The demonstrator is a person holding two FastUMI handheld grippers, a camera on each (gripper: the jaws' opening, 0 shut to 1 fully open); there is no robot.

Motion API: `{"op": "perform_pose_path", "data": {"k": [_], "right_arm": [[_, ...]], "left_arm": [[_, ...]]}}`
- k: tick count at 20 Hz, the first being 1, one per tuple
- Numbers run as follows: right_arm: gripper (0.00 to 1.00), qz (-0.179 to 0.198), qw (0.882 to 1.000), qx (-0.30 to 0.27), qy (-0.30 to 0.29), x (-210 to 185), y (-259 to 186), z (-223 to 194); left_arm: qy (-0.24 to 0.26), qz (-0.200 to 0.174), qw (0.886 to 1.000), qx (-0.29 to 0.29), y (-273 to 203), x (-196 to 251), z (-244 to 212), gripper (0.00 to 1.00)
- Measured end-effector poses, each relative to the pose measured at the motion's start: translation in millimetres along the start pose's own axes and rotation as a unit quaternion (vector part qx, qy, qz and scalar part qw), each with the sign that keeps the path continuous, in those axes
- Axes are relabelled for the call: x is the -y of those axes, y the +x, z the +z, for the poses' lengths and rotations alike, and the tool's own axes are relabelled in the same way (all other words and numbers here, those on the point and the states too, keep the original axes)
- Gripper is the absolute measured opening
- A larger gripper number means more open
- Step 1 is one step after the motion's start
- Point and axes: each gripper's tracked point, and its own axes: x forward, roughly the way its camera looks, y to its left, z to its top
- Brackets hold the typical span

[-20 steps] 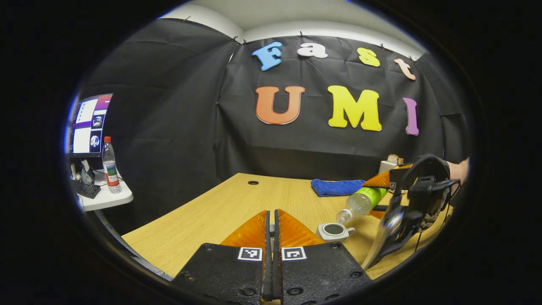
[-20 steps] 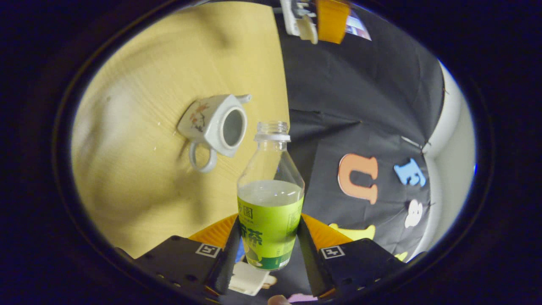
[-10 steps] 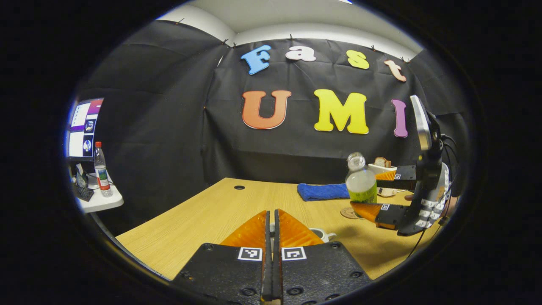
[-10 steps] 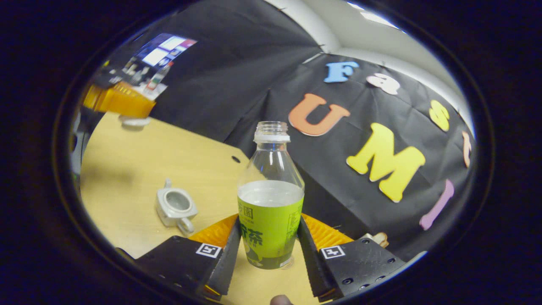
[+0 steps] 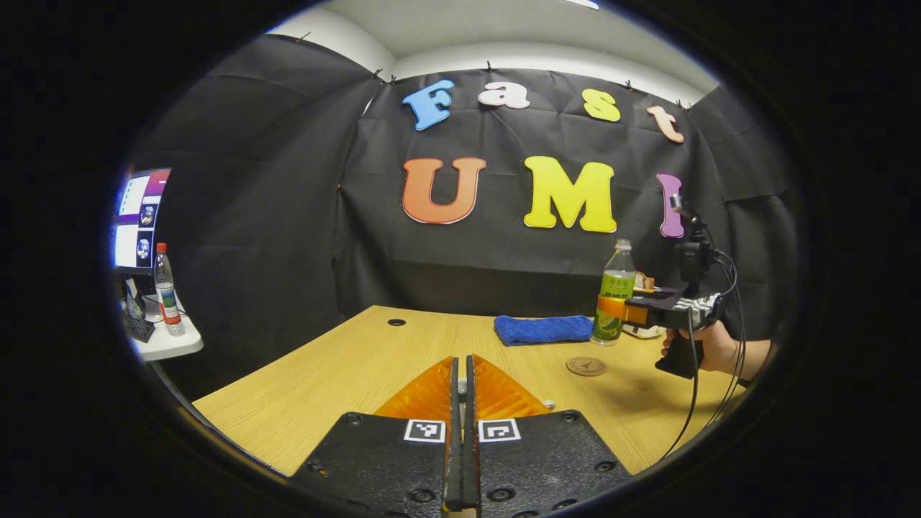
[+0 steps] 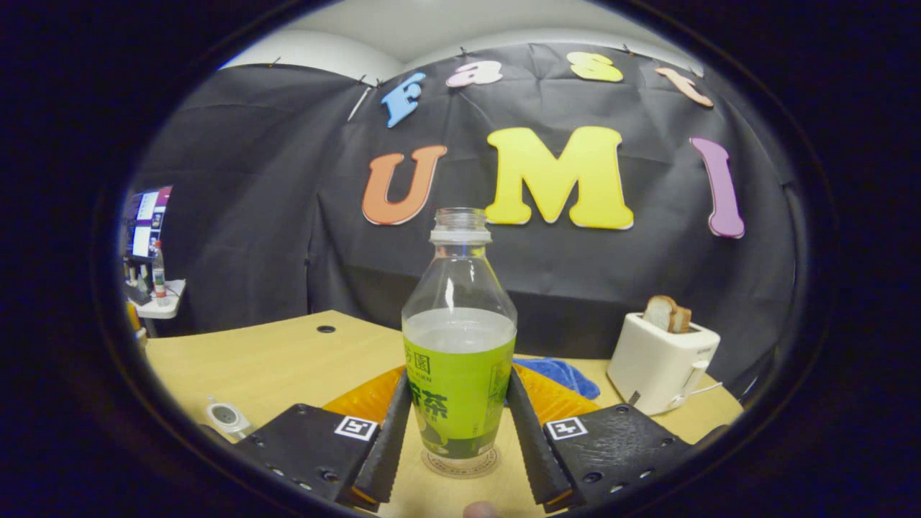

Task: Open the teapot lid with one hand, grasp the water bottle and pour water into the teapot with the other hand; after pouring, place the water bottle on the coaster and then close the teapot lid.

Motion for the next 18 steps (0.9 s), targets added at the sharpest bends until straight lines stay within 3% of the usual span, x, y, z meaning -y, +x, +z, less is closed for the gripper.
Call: {"op": "perform_pose_path", "data": {"k": [4, 13, 18], "right_arm": [[0.7, -0.014, 0.999, -0.032, 0.016, 9.7, 25.2, -36.7], [0.7, -0.019, 0.999, -0.044, 0.006, 9.5, 41.3, -57.1], [0.78, -0.023, 0.999, -0.043, 0.016, 7.4, 37.3, -55.2]], "left_arm": [[0.004, 0.004, 1.0, 0.004, -1.8, -4.5, 2.7, 0.02], [0.003, 0.007, 1.0, -0.012, 2.4, -6.2, -8.7, 0.03], [0.006, 0.003, 1.0, -0.012, 3.6, -3.3, -8.4, 0.03]]}}
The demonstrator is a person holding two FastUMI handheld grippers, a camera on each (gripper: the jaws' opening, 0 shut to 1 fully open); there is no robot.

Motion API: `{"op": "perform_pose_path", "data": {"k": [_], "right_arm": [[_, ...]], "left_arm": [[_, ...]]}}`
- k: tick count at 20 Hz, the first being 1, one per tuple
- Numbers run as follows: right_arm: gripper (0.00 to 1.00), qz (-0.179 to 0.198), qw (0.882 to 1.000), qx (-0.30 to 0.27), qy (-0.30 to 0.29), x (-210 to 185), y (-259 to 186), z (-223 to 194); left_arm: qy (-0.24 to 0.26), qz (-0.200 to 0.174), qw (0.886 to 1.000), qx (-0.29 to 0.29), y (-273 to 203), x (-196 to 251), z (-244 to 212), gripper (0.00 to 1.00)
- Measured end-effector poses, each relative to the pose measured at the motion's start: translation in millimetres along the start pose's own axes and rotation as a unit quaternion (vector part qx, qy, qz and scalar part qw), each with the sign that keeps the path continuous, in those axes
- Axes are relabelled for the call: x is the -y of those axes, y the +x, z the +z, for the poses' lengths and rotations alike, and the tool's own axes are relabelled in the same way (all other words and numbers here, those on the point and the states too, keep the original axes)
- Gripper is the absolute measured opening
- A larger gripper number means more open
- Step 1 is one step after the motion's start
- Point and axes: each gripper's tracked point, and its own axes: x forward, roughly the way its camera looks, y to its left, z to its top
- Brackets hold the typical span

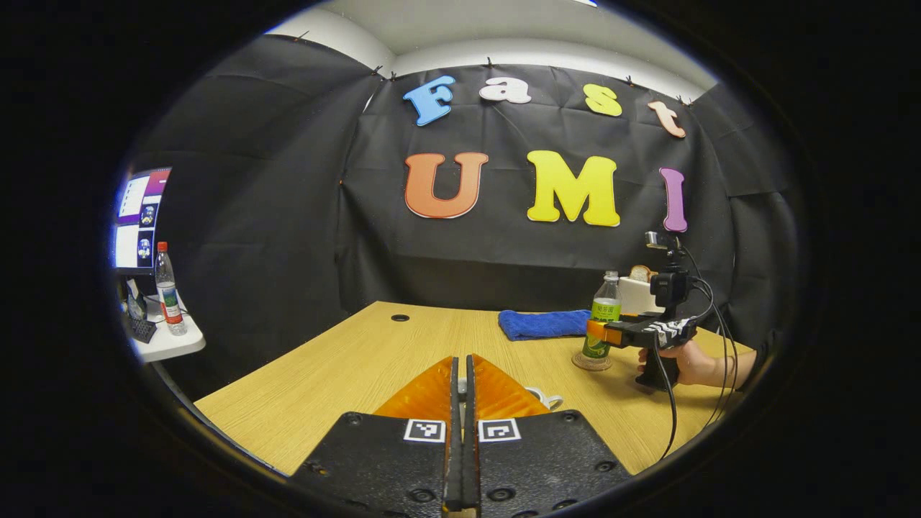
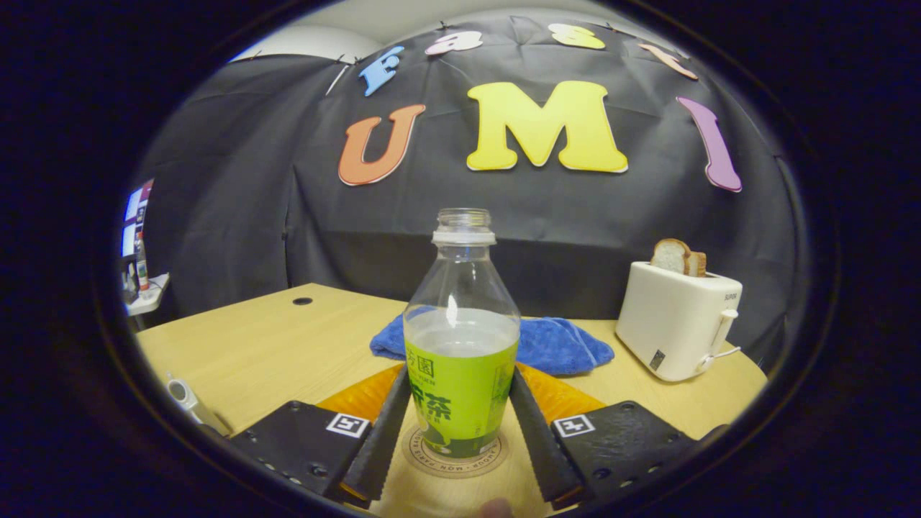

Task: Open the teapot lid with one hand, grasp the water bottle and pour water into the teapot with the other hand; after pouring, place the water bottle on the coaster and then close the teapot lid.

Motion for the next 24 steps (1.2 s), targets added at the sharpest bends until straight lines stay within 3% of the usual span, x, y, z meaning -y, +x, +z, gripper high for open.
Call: {"op": "perform_pose_path", "data": {"k": [2, 5, 9, 16, 21, 24], "right_arm": [[0.97, -0.002, 1.0, 0.014, 0.01, -2.4, -5.9, 8.7], [0.97, -0.004, 0.999, 0.036, 0.012, 2.0, -27.8, 23.8], [0.97, -0.005, 0.997, 0.08, 0.009, 12.8, -92.3, 44.4], [0.97, -0.053, 0.989, 0.139, -0.015, 45.4, -211.9, 45.5], [0.96, -0.089, 0.981, 0.169, -0.022, 69.1, -259.4, 27.1], [0.96, -0.098, 0.984, 0.149, 0.006, 85.7, -268.9, 2.1]], "left_arm": [[0.003, 0.004, 1.0, 0.001, -0.6, -0.2, 1.2, 0.03], [0.007, 0.0, 1.0, 0.003, -1.0, 4.9, 2.9, 0.03], [0.014, -0.009, 1.0, -0.001, 2.5, 21.5, 1.4, 0.03], [0.03, -0.037, 0.999, 0.007, 10.9, 69.6, 6.4, 0.03], [0.045, -0.035, 0.998, 0.008, 18.5, 81.2, 4.8, 0.03], [0.043, -0.027, 0.999, 0.013, 30.9, 80.7, -0.5, 0.03]]}}
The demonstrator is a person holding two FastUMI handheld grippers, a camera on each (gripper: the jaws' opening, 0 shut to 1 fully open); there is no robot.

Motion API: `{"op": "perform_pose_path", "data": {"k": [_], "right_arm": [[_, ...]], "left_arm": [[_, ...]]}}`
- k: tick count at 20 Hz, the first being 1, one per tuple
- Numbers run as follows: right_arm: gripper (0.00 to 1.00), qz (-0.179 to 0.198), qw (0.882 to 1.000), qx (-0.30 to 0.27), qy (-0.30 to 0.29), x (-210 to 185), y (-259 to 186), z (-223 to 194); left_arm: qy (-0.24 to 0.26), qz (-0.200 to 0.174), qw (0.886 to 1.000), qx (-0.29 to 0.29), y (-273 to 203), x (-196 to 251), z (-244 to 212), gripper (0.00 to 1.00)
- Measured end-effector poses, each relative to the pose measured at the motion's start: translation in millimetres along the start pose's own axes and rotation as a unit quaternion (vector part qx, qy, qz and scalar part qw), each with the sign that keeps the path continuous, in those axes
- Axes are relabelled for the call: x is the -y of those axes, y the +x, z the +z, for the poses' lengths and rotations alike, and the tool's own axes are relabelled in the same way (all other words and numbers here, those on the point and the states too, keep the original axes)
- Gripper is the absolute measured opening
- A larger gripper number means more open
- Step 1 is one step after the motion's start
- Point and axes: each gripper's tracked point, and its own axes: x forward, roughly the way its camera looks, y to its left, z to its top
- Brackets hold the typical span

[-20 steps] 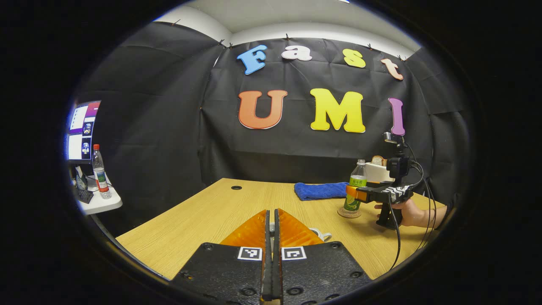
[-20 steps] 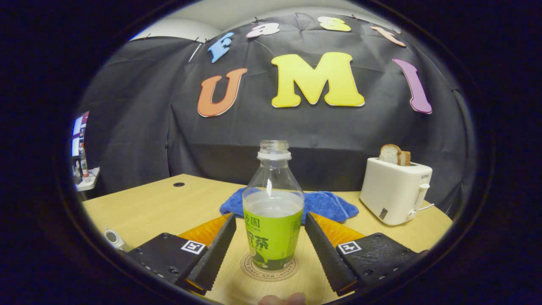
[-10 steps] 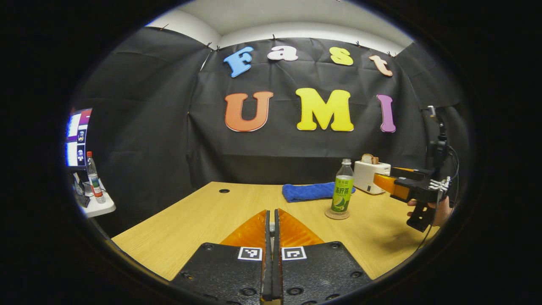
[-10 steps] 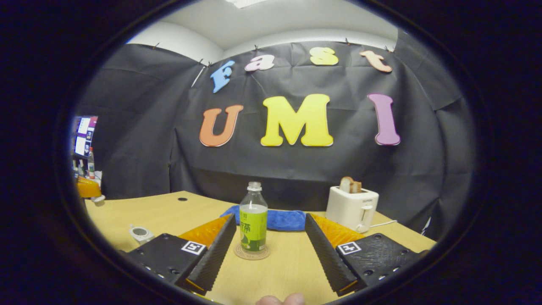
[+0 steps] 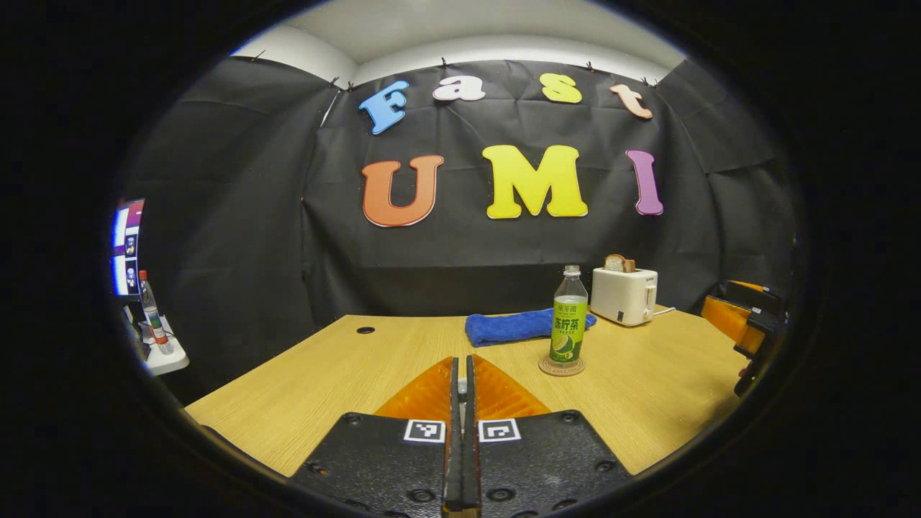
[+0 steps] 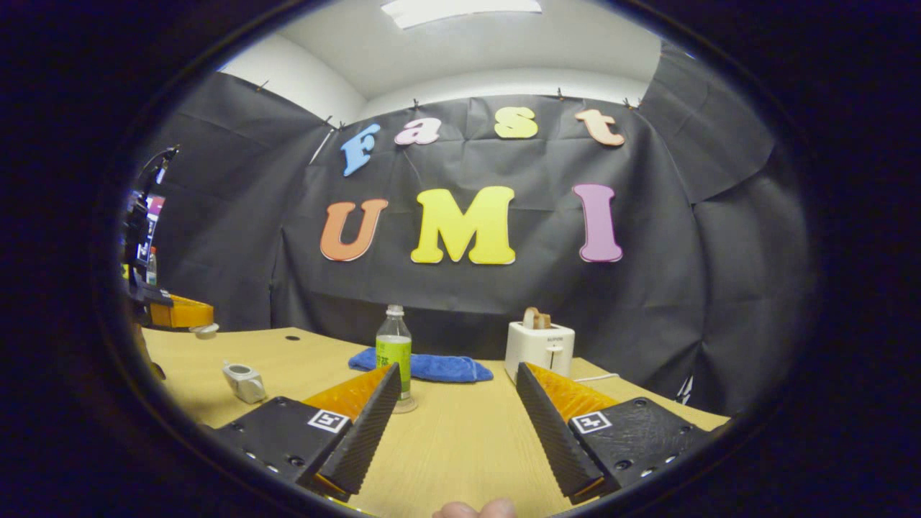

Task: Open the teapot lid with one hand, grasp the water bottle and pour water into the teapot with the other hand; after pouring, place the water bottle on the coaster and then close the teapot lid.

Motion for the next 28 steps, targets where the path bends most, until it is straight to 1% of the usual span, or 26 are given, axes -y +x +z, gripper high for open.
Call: {"op": "perform_pose_path", "data": {"k": [3, 7, 15, 19, 20, 28], "right_arm": [[0.97, -0.019, 0.999, -0.019, 0.022, 21.3, -6.2, -12.8], [0.95, -0.041, 0.998, -0.018, 0.036, 40.4, -9.7, -14.0], [0.97, -0.03, 0.999, -0.026, 0.02, 30.1, -10.7, -18.1], [0.96, -0.022, 0.999, -0.03, 0.012, 22.0, -9.7, -20.6], [0.97, -0.022, 0.999, -0.031, 0.011, 22.0, -9.1, -22.3], [0.97, -0.023, 0.999, -0.039, 0.018, 25.3, -9.9, -27.2]], "left_arm": [[-0.016, 0.0, 1.0, -0.002, 18.3, 3.6, -7.5, 0.03], [-0.016, 0.005, 1.0, -0.009, 34.5, 3.0, -20.4, 0.04], [-0.043, 0.016, 0.998, -0.031, 52.7, -2.5, -49.2, 0.04], [-0.035, 0.021, 0.999, -0.034, 56.8, -5.1, -55.1, 0.04], [-0.033, 0.024, 0.999, -0.035, 56.8, -6.7, -55.9, 0.04], [-0.041, 0.027, 0.998, -0.041, 58.1, -7.0, -63.3, 0.04]]}}
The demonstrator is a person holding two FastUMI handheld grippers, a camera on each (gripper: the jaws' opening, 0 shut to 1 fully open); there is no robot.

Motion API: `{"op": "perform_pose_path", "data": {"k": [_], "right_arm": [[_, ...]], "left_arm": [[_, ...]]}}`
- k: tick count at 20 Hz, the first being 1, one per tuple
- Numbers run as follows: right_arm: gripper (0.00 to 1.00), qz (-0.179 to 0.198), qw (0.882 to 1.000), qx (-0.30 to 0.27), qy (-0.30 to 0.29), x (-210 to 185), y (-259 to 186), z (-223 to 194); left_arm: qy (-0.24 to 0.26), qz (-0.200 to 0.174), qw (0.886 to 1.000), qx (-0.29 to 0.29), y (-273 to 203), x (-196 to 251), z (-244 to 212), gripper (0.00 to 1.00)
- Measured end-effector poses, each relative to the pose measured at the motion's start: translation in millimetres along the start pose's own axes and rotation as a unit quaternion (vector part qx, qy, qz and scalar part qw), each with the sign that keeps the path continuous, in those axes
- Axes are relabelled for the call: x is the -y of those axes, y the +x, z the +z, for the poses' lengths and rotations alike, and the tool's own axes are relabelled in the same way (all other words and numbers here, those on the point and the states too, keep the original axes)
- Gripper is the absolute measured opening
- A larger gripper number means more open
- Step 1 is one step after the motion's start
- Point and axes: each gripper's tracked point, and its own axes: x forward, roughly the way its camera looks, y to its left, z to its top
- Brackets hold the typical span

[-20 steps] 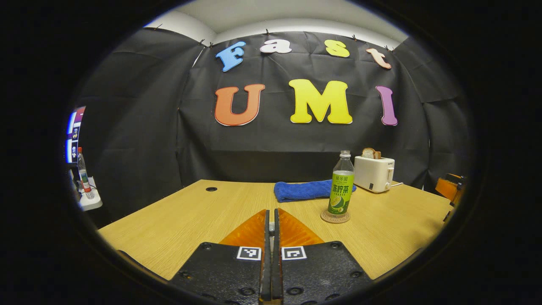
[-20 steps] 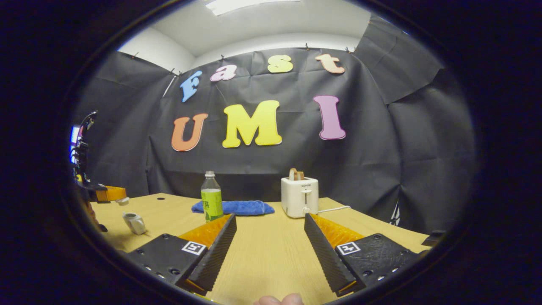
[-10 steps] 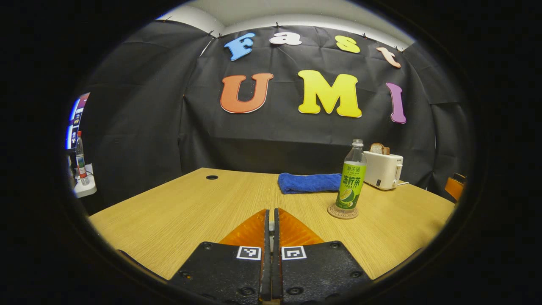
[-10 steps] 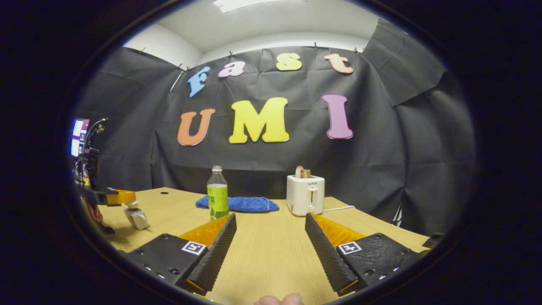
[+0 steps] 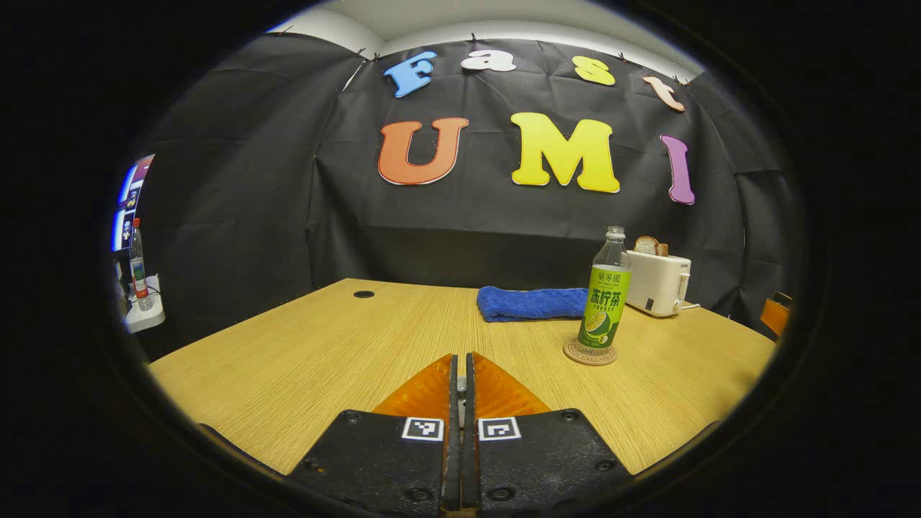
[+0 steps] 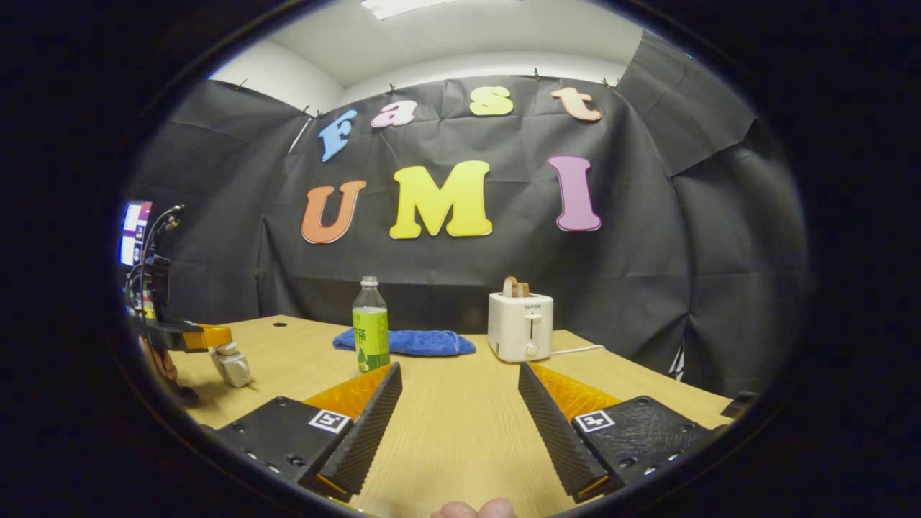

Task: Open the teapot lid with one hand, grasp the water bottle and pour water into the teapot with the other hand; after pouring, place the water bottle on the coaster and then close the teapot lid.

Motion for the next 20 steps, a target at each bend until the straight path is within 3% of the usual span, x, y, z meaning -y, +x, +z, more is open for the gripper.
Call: {"op": "perform_pose_path", "data": {"k": [9, 11, 13, 14, 16, 20], "right_arm": [[0.97, 0.007, 1.0, -0.009, 0.006, -2.1, -0.1, -5.0], [0.97, 0.006, 1.0, -0.01, 0.007, -0.7, -1.2, -5.8], [0.97, 0.005, 1.0, -0.012, 0.012, 0.2, -0.5, -6.9], [0.97, 0.005, 1.0, -0.013, 0.014, 1.8, -1.1, -7.3], [0.97, 0.002, 1.0, -0.014, 0.016, 4.3, -1.6, -7.6], [0.97, -0.005, 1.0, -0.012, 0.016, 10.0, -5.4, 1.5]], "left_arm": [[-0.002, 0.005, 1.0, -0.015, -0.2, -0.9, -10.9, 0.06], [0.0, 0.017, 1.0, -0.011, -1.7, -5.2, -6.9, 0.11], [0.001, 0.029, 1.0, -0.006, -5.8, -9.3, -1.4, 0.43], [0.005, 0.038, 0.999, -0.002, -9.2, -11.4, 2.9, 0.75], [0.018, 0.054, 0.998, 0.009, -15.9, -17.0, 14.4, 1.0], [0.03, 0.061, 0.997, 0.031, -43.5, -8.0, 45.9, 1.0]]}}
